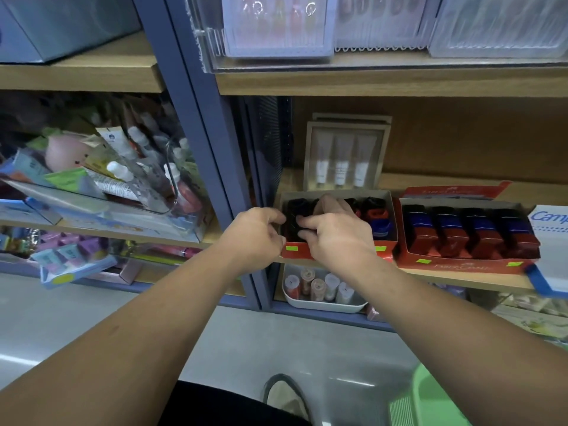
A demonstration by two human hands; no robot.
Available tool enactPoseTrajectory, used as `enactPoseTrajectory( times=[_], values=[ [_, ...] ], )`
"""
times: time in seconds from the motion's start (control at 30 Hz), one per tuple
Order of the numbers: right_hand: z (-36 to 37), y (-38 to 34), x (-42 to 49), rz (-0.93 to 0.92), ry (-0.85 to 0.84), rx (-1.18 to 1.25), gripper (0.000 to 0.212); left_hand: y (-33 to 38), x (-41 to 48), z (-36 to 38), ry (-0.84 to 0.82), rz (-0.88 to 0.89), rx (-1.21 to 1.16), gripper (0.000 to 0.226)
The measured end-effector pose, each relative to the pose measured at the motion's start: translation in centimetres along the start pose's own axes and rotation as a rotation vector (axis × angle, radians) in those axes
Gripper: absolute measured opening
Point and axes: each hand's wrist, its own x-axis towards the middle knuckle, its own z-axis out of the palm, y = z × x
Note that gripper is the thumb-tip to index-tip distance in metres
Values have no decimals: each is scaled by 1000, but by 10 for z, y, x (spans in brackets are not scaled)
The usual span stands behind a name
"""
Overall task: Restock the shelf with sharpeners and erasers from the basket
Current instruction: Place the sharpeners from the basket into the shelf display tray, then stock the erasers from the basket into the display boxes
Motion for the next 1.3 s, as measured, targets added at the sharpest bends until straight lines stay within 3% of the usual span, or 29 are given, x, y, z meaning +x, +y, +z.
enactPoseTrajectory(
  times=[0.1,0.17,0.3,0.43,0.57,0.73,0.83,0.9,0.97,1.13,1.3],
  values=[
    [-3,6,-5,-78,-41,-19,39,1,-2,1,-33,41,49,50],
    [-8,12,-11,-82,-38,147,52,4,-3,2,-57,65,122,52],
    [-26,30,-29,-34,102,303,46,12,-4,2,-94,47,280,56],
    [-45,55,-66,-34,-9,299,56,27,-11,2,-59,68,452,58],
    [-77,96,-108,13,-87,253,57,72,-27,26,-42,261,372,55],
    [-101,163,-176,156,-262,206,35,150,-61,106,-352,508,432,32],
    [-92,213,-212,299,-522,93,47,183,-74,162,-594,605,553,24],
    [-78,248,-233,414,-712,106,59,200,-81,199,-723,601,663,32],
    [-56,282,-253,537,-798,155,62,213,-87,235,-823,589,777,40],
    [9,348,-310,810,-584,256,56,214,-99,336,-936,493,780,39],
    [63,375,-356,931,-517,342,60,175,-112,436,-977,174,383,24]
  ],
)
